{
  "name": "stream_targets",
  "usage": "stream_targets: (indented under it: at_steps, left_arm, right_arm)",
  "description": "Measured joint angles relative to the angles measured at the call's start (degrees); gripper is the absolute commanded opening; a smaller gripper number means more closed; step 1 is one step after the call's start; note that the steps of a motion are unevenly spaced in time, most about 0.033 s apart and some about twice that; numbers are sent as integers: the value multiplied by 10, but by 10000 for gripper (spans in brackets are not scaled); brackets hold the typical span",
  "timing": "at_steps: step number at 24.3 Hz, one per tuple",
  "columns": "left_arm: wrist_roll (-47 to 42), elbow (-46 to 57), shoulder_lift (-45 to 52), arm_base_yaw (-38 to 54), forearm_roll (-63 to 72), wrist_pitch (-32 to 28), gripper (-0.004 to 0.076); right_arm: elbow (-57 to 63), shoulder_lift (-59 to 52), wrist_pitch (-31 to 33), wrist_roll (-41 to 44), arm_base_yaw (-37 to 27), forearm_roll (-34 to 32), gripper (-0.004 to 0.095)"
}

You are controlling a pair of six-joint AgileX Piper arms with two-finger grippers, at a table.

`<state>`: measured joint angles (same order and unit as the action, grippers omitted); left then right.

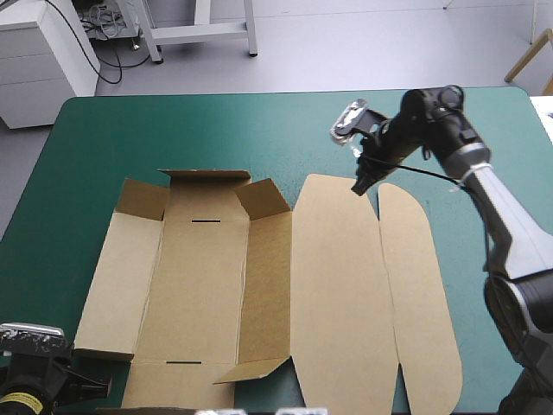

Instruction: Fold the box

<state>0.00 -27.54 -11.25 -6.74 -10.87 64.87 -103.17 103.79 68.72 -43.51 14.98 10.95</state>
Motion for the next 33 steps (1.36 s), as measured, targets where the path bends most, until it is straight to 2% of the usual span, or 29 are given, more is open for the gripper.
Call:
stream_targets:
  at_steps: [1,5,7,11,15,19,25,33]
  left_arm:
    - [0,0,0,0,0,0,-10]
    - [0,0,0,0,0,-1,-10]
    - [0,0,0,0,0,0,-10]
    - [0,0,0,0,0,0,-10]
    - [0,0,0,0,0,0,-10]
    - [0,0,0,0,0,0,-10]
    - [0,0,0,0,0,0,-10]
    - [8,0,0,0,0,0,-10]
  right_arm:
    - [28,-34,5,24,-42,6,1]
    - [105,-116,10,63,-125,6,0]
    - [192,-204,11,97,-203,6,0]
    - [350,-369,11,173,-276,5,0]
    - [488,-545,5,205,-286,8,0]
    - [587,-651,-3,212,-286,8,0]
    - [671,-721,-53,212,-286,11,0]
    - [701,-733,-85,213,-286,27,0]
